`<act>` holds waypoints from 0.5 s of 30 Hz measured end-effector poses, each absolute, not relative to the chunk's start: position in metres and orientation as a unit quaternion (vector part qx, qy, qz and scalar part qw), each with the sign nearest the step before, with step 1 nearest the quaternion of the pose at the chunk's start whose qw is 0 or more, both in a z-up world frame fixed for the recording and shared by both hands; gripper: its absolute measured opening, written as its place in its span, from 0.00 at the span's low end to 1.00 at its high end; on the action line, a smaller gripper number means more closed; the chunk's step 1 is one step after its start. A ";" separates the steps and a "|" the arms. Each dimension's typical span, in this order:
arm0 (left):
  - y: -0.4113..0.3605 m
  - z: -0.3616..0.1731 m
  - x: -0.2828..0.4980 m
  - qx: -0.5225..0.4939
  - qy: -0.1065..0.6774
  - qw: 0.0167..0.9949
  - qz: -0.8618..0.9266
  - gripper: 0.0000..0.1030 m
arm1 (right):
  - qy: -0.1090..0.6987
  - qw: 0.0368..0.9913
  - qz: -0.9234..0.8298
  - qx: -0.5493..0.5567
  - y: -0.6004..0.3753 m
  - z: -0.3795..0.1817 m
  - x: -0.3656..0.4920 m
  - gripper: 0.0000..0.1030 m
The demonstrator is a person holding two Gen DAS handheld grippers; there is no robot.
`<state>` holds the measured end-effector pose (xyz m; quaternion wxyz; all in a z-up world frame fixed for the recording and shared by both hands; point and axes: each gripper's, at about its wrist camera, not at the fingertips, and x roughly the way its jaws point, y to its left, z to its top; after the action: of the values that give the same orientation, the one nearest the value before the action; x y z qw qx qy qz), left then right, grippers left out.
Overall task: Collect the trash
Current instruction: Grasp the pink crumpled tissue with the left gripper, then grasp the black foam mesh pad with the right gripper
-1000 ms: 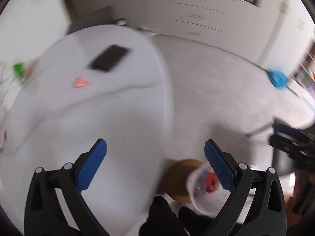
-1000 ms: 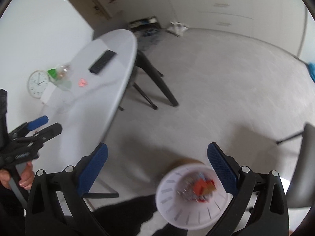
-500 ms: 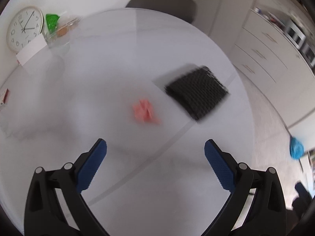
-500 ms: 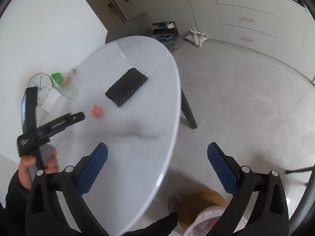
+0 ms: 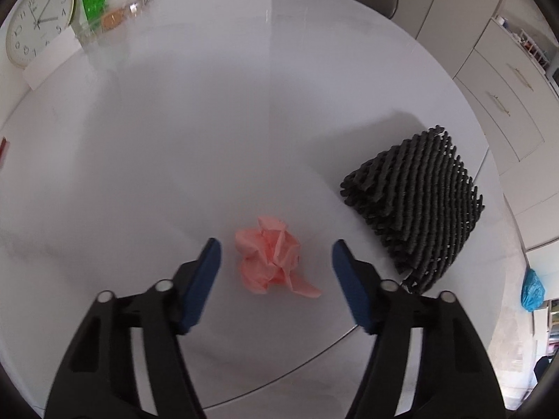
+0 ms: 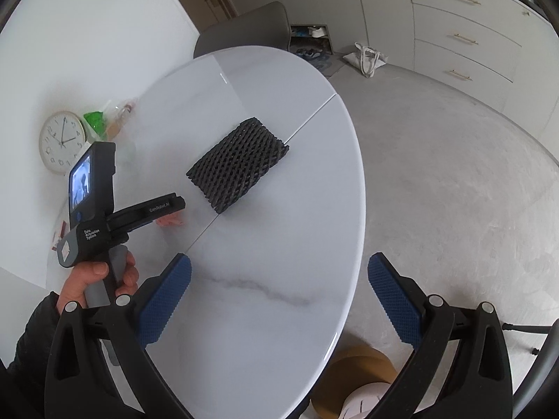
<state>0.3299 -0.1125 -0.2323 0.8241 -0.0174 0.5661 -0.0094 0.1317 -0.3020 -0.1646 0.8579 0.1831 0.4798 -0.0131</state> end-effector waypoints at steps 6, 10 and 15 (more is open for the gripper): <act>-0.109 -0.237 0.339 -0.018 0.555 0.831 -0.020 0.33 | 0.483 0.858 -0.010 0.175 -0.295 -0.164 0.143 0.97; -0.105 -0.238 0.340 -0.017 0.554 0.832 -0.027 0.31 | 0.488 0.854 -0.012 0.180 -0.289 -0.166 0.155 0.97; -0.092 -0.231 0.334 -0.028 0.551 0.833 -0.032 0.31 | 0.501 0.829 -0.031 0.245 -0.285 -0.177 0.190 0.97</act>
<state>0.3336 -0.0915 -0.2305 0.8333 -0.0280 0.5512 -0.0318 0.1904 -0.2852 -0.1772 0.8294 0.2452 0.5010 -0.0307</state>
